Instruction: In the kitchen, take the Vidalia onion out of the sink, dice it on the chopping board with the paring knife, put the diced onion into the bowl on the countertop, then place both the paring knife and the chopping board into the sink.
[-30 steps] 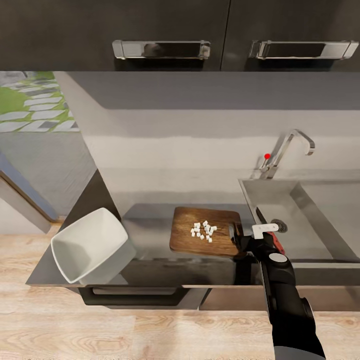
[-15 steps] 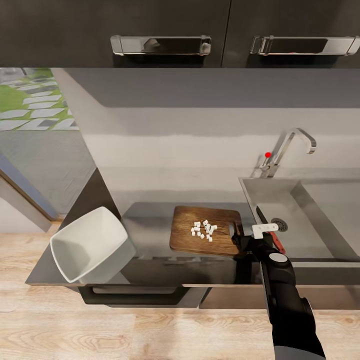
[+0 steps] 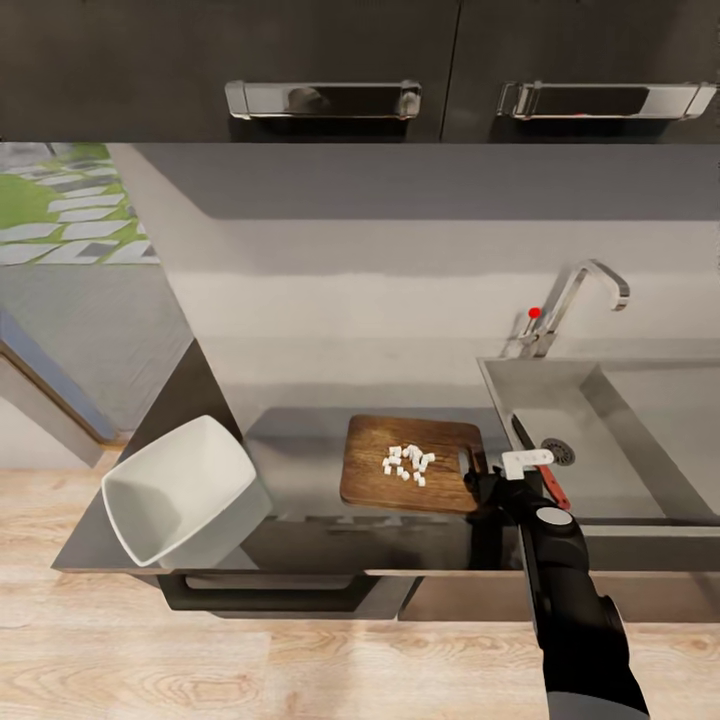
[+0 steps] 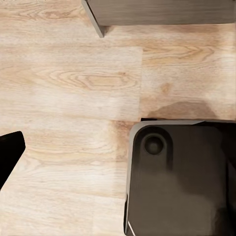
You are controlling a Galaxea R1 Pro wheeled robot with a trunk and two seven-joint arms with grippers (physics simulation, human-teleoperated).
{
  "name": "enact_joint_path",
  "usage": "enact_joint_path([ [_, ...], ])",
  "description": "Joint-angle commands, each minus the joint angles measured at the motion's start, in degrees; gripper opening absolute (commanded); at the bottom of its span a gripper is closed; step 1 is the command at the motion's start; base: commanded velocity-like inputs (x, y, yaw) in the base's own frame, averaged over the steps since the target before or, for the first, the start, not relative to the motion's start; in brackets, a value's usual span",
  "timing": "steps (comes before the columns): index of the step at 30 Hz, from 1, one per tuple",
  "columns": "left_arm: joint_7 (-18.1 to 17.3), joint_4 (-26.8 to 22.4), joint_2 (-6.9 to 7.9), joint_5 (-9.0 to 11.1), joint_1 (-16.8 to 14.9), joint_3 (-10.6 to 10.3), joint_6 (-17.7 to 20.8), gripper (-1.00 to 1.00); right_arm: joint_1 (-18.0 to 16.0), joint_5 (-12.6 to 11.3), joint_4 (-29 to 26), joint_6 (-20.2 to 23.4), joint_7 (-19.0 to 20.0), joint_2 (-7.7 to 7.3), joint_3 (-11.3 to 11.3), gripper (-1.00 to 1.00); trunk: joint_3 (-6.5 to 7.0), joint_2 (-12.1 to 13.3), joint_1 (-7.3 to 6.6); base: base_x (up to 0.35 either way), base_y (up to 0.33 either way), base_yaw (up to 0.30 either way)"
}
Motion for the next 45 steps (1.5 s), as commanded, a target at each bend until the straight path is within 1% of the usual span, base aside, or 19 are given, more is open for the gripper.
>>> enact_joint_path([
  [1,0.47,-0.09,0.10,0.28,0.01,-0.39,-0.07,1.00,-0.03,1.36,0.48,0.08,0.49,0.06,-0.18,-1.00,0.00,-0.08,0.05,0.000,0.000,0.000],
  [45,0.47,0.35,0.13,0.28,0.01,-0.39,-0.09,1.00,-0.03,1.08,0.48,0.18,0.45,0.06,-0.18,-1.00,4.08,-0.08,0.05,0.000,0.000,0.000],
])
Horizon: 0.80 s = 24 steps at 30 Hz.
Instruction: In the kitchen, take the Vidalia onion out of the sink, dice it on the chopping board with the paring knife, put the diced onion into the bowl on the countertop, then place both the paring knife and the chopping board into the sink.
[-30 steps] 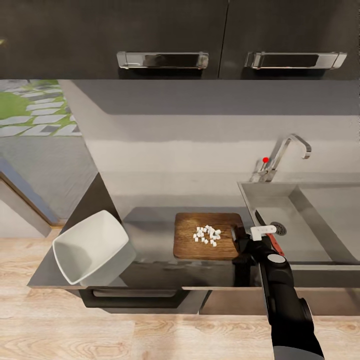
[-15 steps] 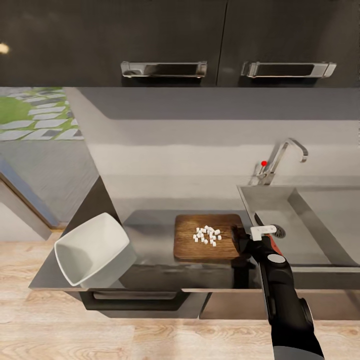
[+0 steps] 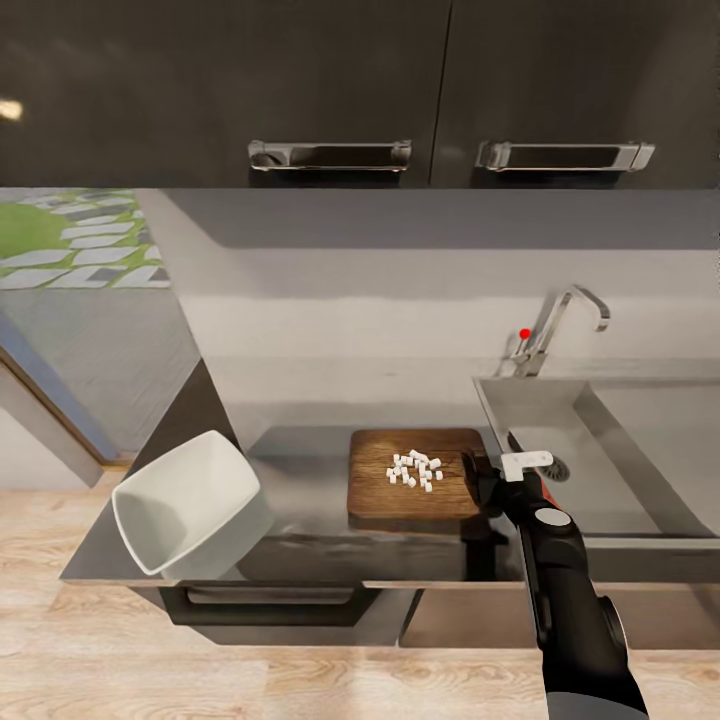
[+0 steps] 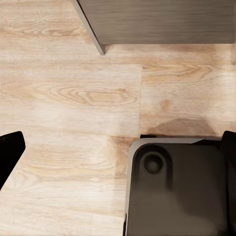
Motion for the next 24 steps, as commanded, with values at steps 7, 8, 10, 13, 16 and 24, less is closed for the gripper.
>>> enact_joint_path([
  [7,0.48,-0.07,0.07,0.29,0.00,-0.41,-0.12,1.00,-0.05,0.59,-0.09,0.20,0.54,0.07,-0.12,-1.00,0.56,-0.10,0.04,0.000,0.000,0.000],
  [8,0.48,-0.07,0.09,0.29,0.00,-0.41,-0.12,1.00,-0.05,0.59,-0.09,0.20,0.54,0.07,-0.12,-1.00,0.65,-0.10,0.04,0.000,0.000,0.000],
  [10,0.48,-0.07,0.10,0.29,0.00,-0.41,-0.13,1.00,-0.05,0.59,-0.09,0.20,0.54,0.07,-0.12,-1.00,0.84,-0.10,0.04,-0.026,0.000,0.000],
  [13,0.48,-0.10,0.10,0.29,0.00,-0.41,-0.13,1.00,-0.05,0.59,-0.09,0.18,0.54,0.07,-0.12,-1.00,1.11,-0.10,0.04,-0.095,0.066,0.000],
  [16,0.48,-0.08,0.10,0.29,0.00,-0.41,-0.13,1.00,-0.05,0.58,-0.09,0.17,0.54,0.07,-0.12,-1.00,1.39,-0.10,0.04,-0.114,0.198,0.000],
  [24,0.48,-0.07,0.10,0.29,0.00,-0.41,-0.12,1.00,-0.05,0.54,-0.09,0.20,0.54,0.07,-0.12,-1.00,2.13,-0.10,0.04,-0.101,0.212,0.000],
])
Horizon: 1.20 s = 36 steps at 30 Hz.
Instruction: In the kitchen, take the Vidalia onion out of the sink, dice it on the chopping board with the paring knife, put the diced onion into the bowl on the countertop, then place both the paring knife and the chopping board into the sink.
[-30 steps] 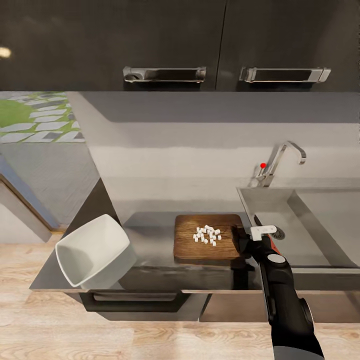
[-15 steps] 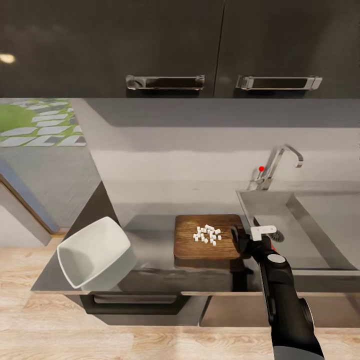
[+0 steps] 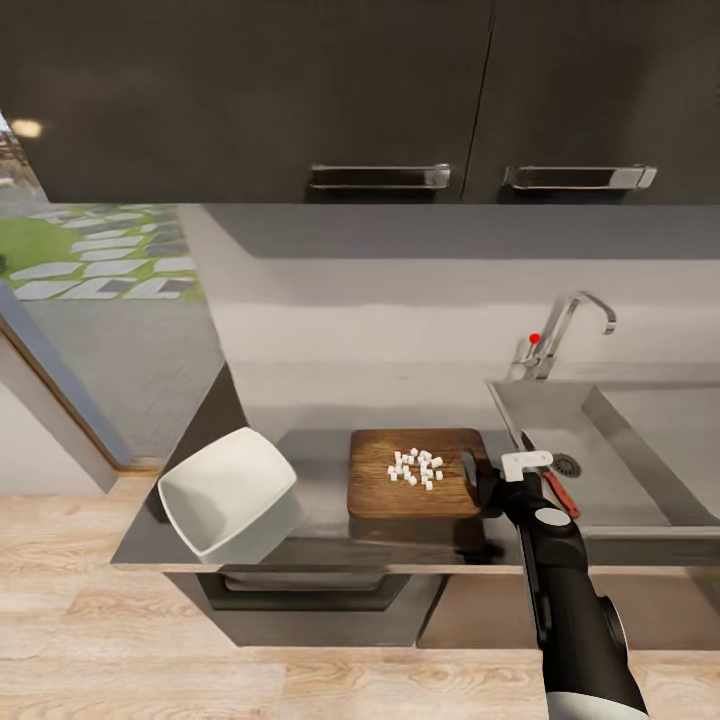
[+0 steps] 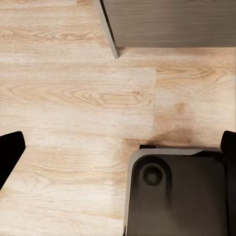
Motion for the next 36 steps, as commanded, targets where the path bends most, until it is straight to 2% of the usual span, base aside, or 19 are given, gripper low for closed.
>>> enact_joint_path([
  [1,0.48,-0.07,0.10,0.29,0.00,-0.41,-0.06,1.00,-0.05,0.63,-0.09,0.16,0.54,0.07,-0.13,-1.00,-0.01,-0.11,0.03,-0.022,0.036,0.000],
  [12,0.48,-0.07,0.10,0.29,0.00,-0.41,-0.01,1.00,-0.05,0.64,-0.09,0.17,0.54,0.07,-0.12,-1.00,1.01,-0.11,0.03,-0.003,0.016,0.000],
  [19,0.48,-0.07,0.10,0.29,0.00,-0.41,-0.04,1.00,-0.05,0.62,-0.11,0.17,0.54,0.07,-0.12,-1.00,1.66,-0.11,0.03,0.000,0.267,0.000],
  [24,0.48,-0.07,0.10,0.29,0.00,-0.41,-0.05,1.00,-0.05,0.61,-0.15,0.17,0.54,0.07,-0.07,-1.00,2.13,-0.11,0.03,0.000,0.066,0.000],
  [29,0.48,-0.07,0.10,0.29,0.00,-0.41,-0.03,1.00,-0.05,0.61,-0.17,2.72,0.61,0.07,-0.05,-1.00,2.59,-0.11,0.03,0.000,0.003,0.000],
  [36,0.48,-0.06,0.08,0.29,0.00,-0.41,-0.04,1.00,-0.05,0.61,-0.18,3.40,0.61,0.07,-0.04,-1.00,3.24,-0.11,0.03,0.000,0.000,0.000],
])
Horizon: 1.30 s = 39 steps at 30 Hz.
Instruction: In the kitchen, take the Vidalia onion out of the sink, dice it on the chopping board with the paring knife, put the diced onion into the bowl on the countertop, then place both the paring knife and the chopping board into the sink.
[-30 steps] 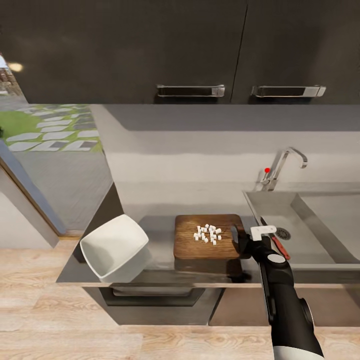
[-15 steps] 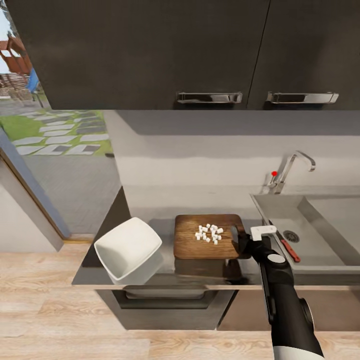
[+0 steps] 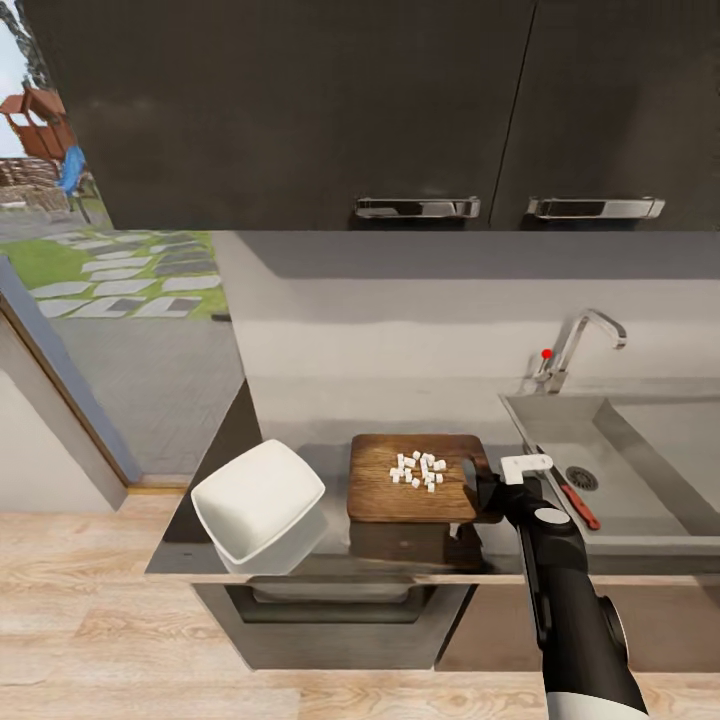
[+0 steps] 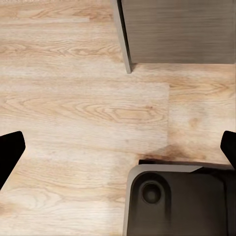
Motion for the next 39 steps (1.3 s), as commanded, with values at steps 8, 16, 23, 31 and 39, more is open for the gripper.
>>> enact_joint_path([
  [8,0.48,-0.08,0.10,0.29,0.00,-0.41,-0.07,1.00,-0.05,0.58,-0.08,0.26,0.53,0.06,-0.12,-1.00,0.64,-0.11,0.04,0.076,0.121,0.000],
  [16,0.48,-0.06,0.11,0.29,0.00,-0.41,-0.06,1.00,-0.05,0.58,-0.08,0.27,0.51,0.06,-0.12,-1.00,1.38,-0.11,0.04,0.038,0.140,0.000],
  [23,0.48,-0.05,0.11,0.29,0.00,-0.41,-0.08,1.00,-0.05,0.58,-0.08,0.27,0.54,0.06,-0.12,-1.00,2.03,-0.11,0.04,0.000,0.003,0.000],
  [31,0.48,0.00,0.09,0.29,0.00,-0.41,-0.07,1.00,-0.05,0.58,-0.08,0.27,0.54,0.06,-0.12,-1.00,2.77,-0.11,0.04,0.087,0.139,0.000],
  [39,0.45,0.00,0.10,0.29,0.00,-0.41,-0.06,1.00,-0.05,0.58,-0.08,0.27,0.54,0.06,-0.12,-1.00,3.51,-0.11,0.04,0.140,0.231,0.000],
])
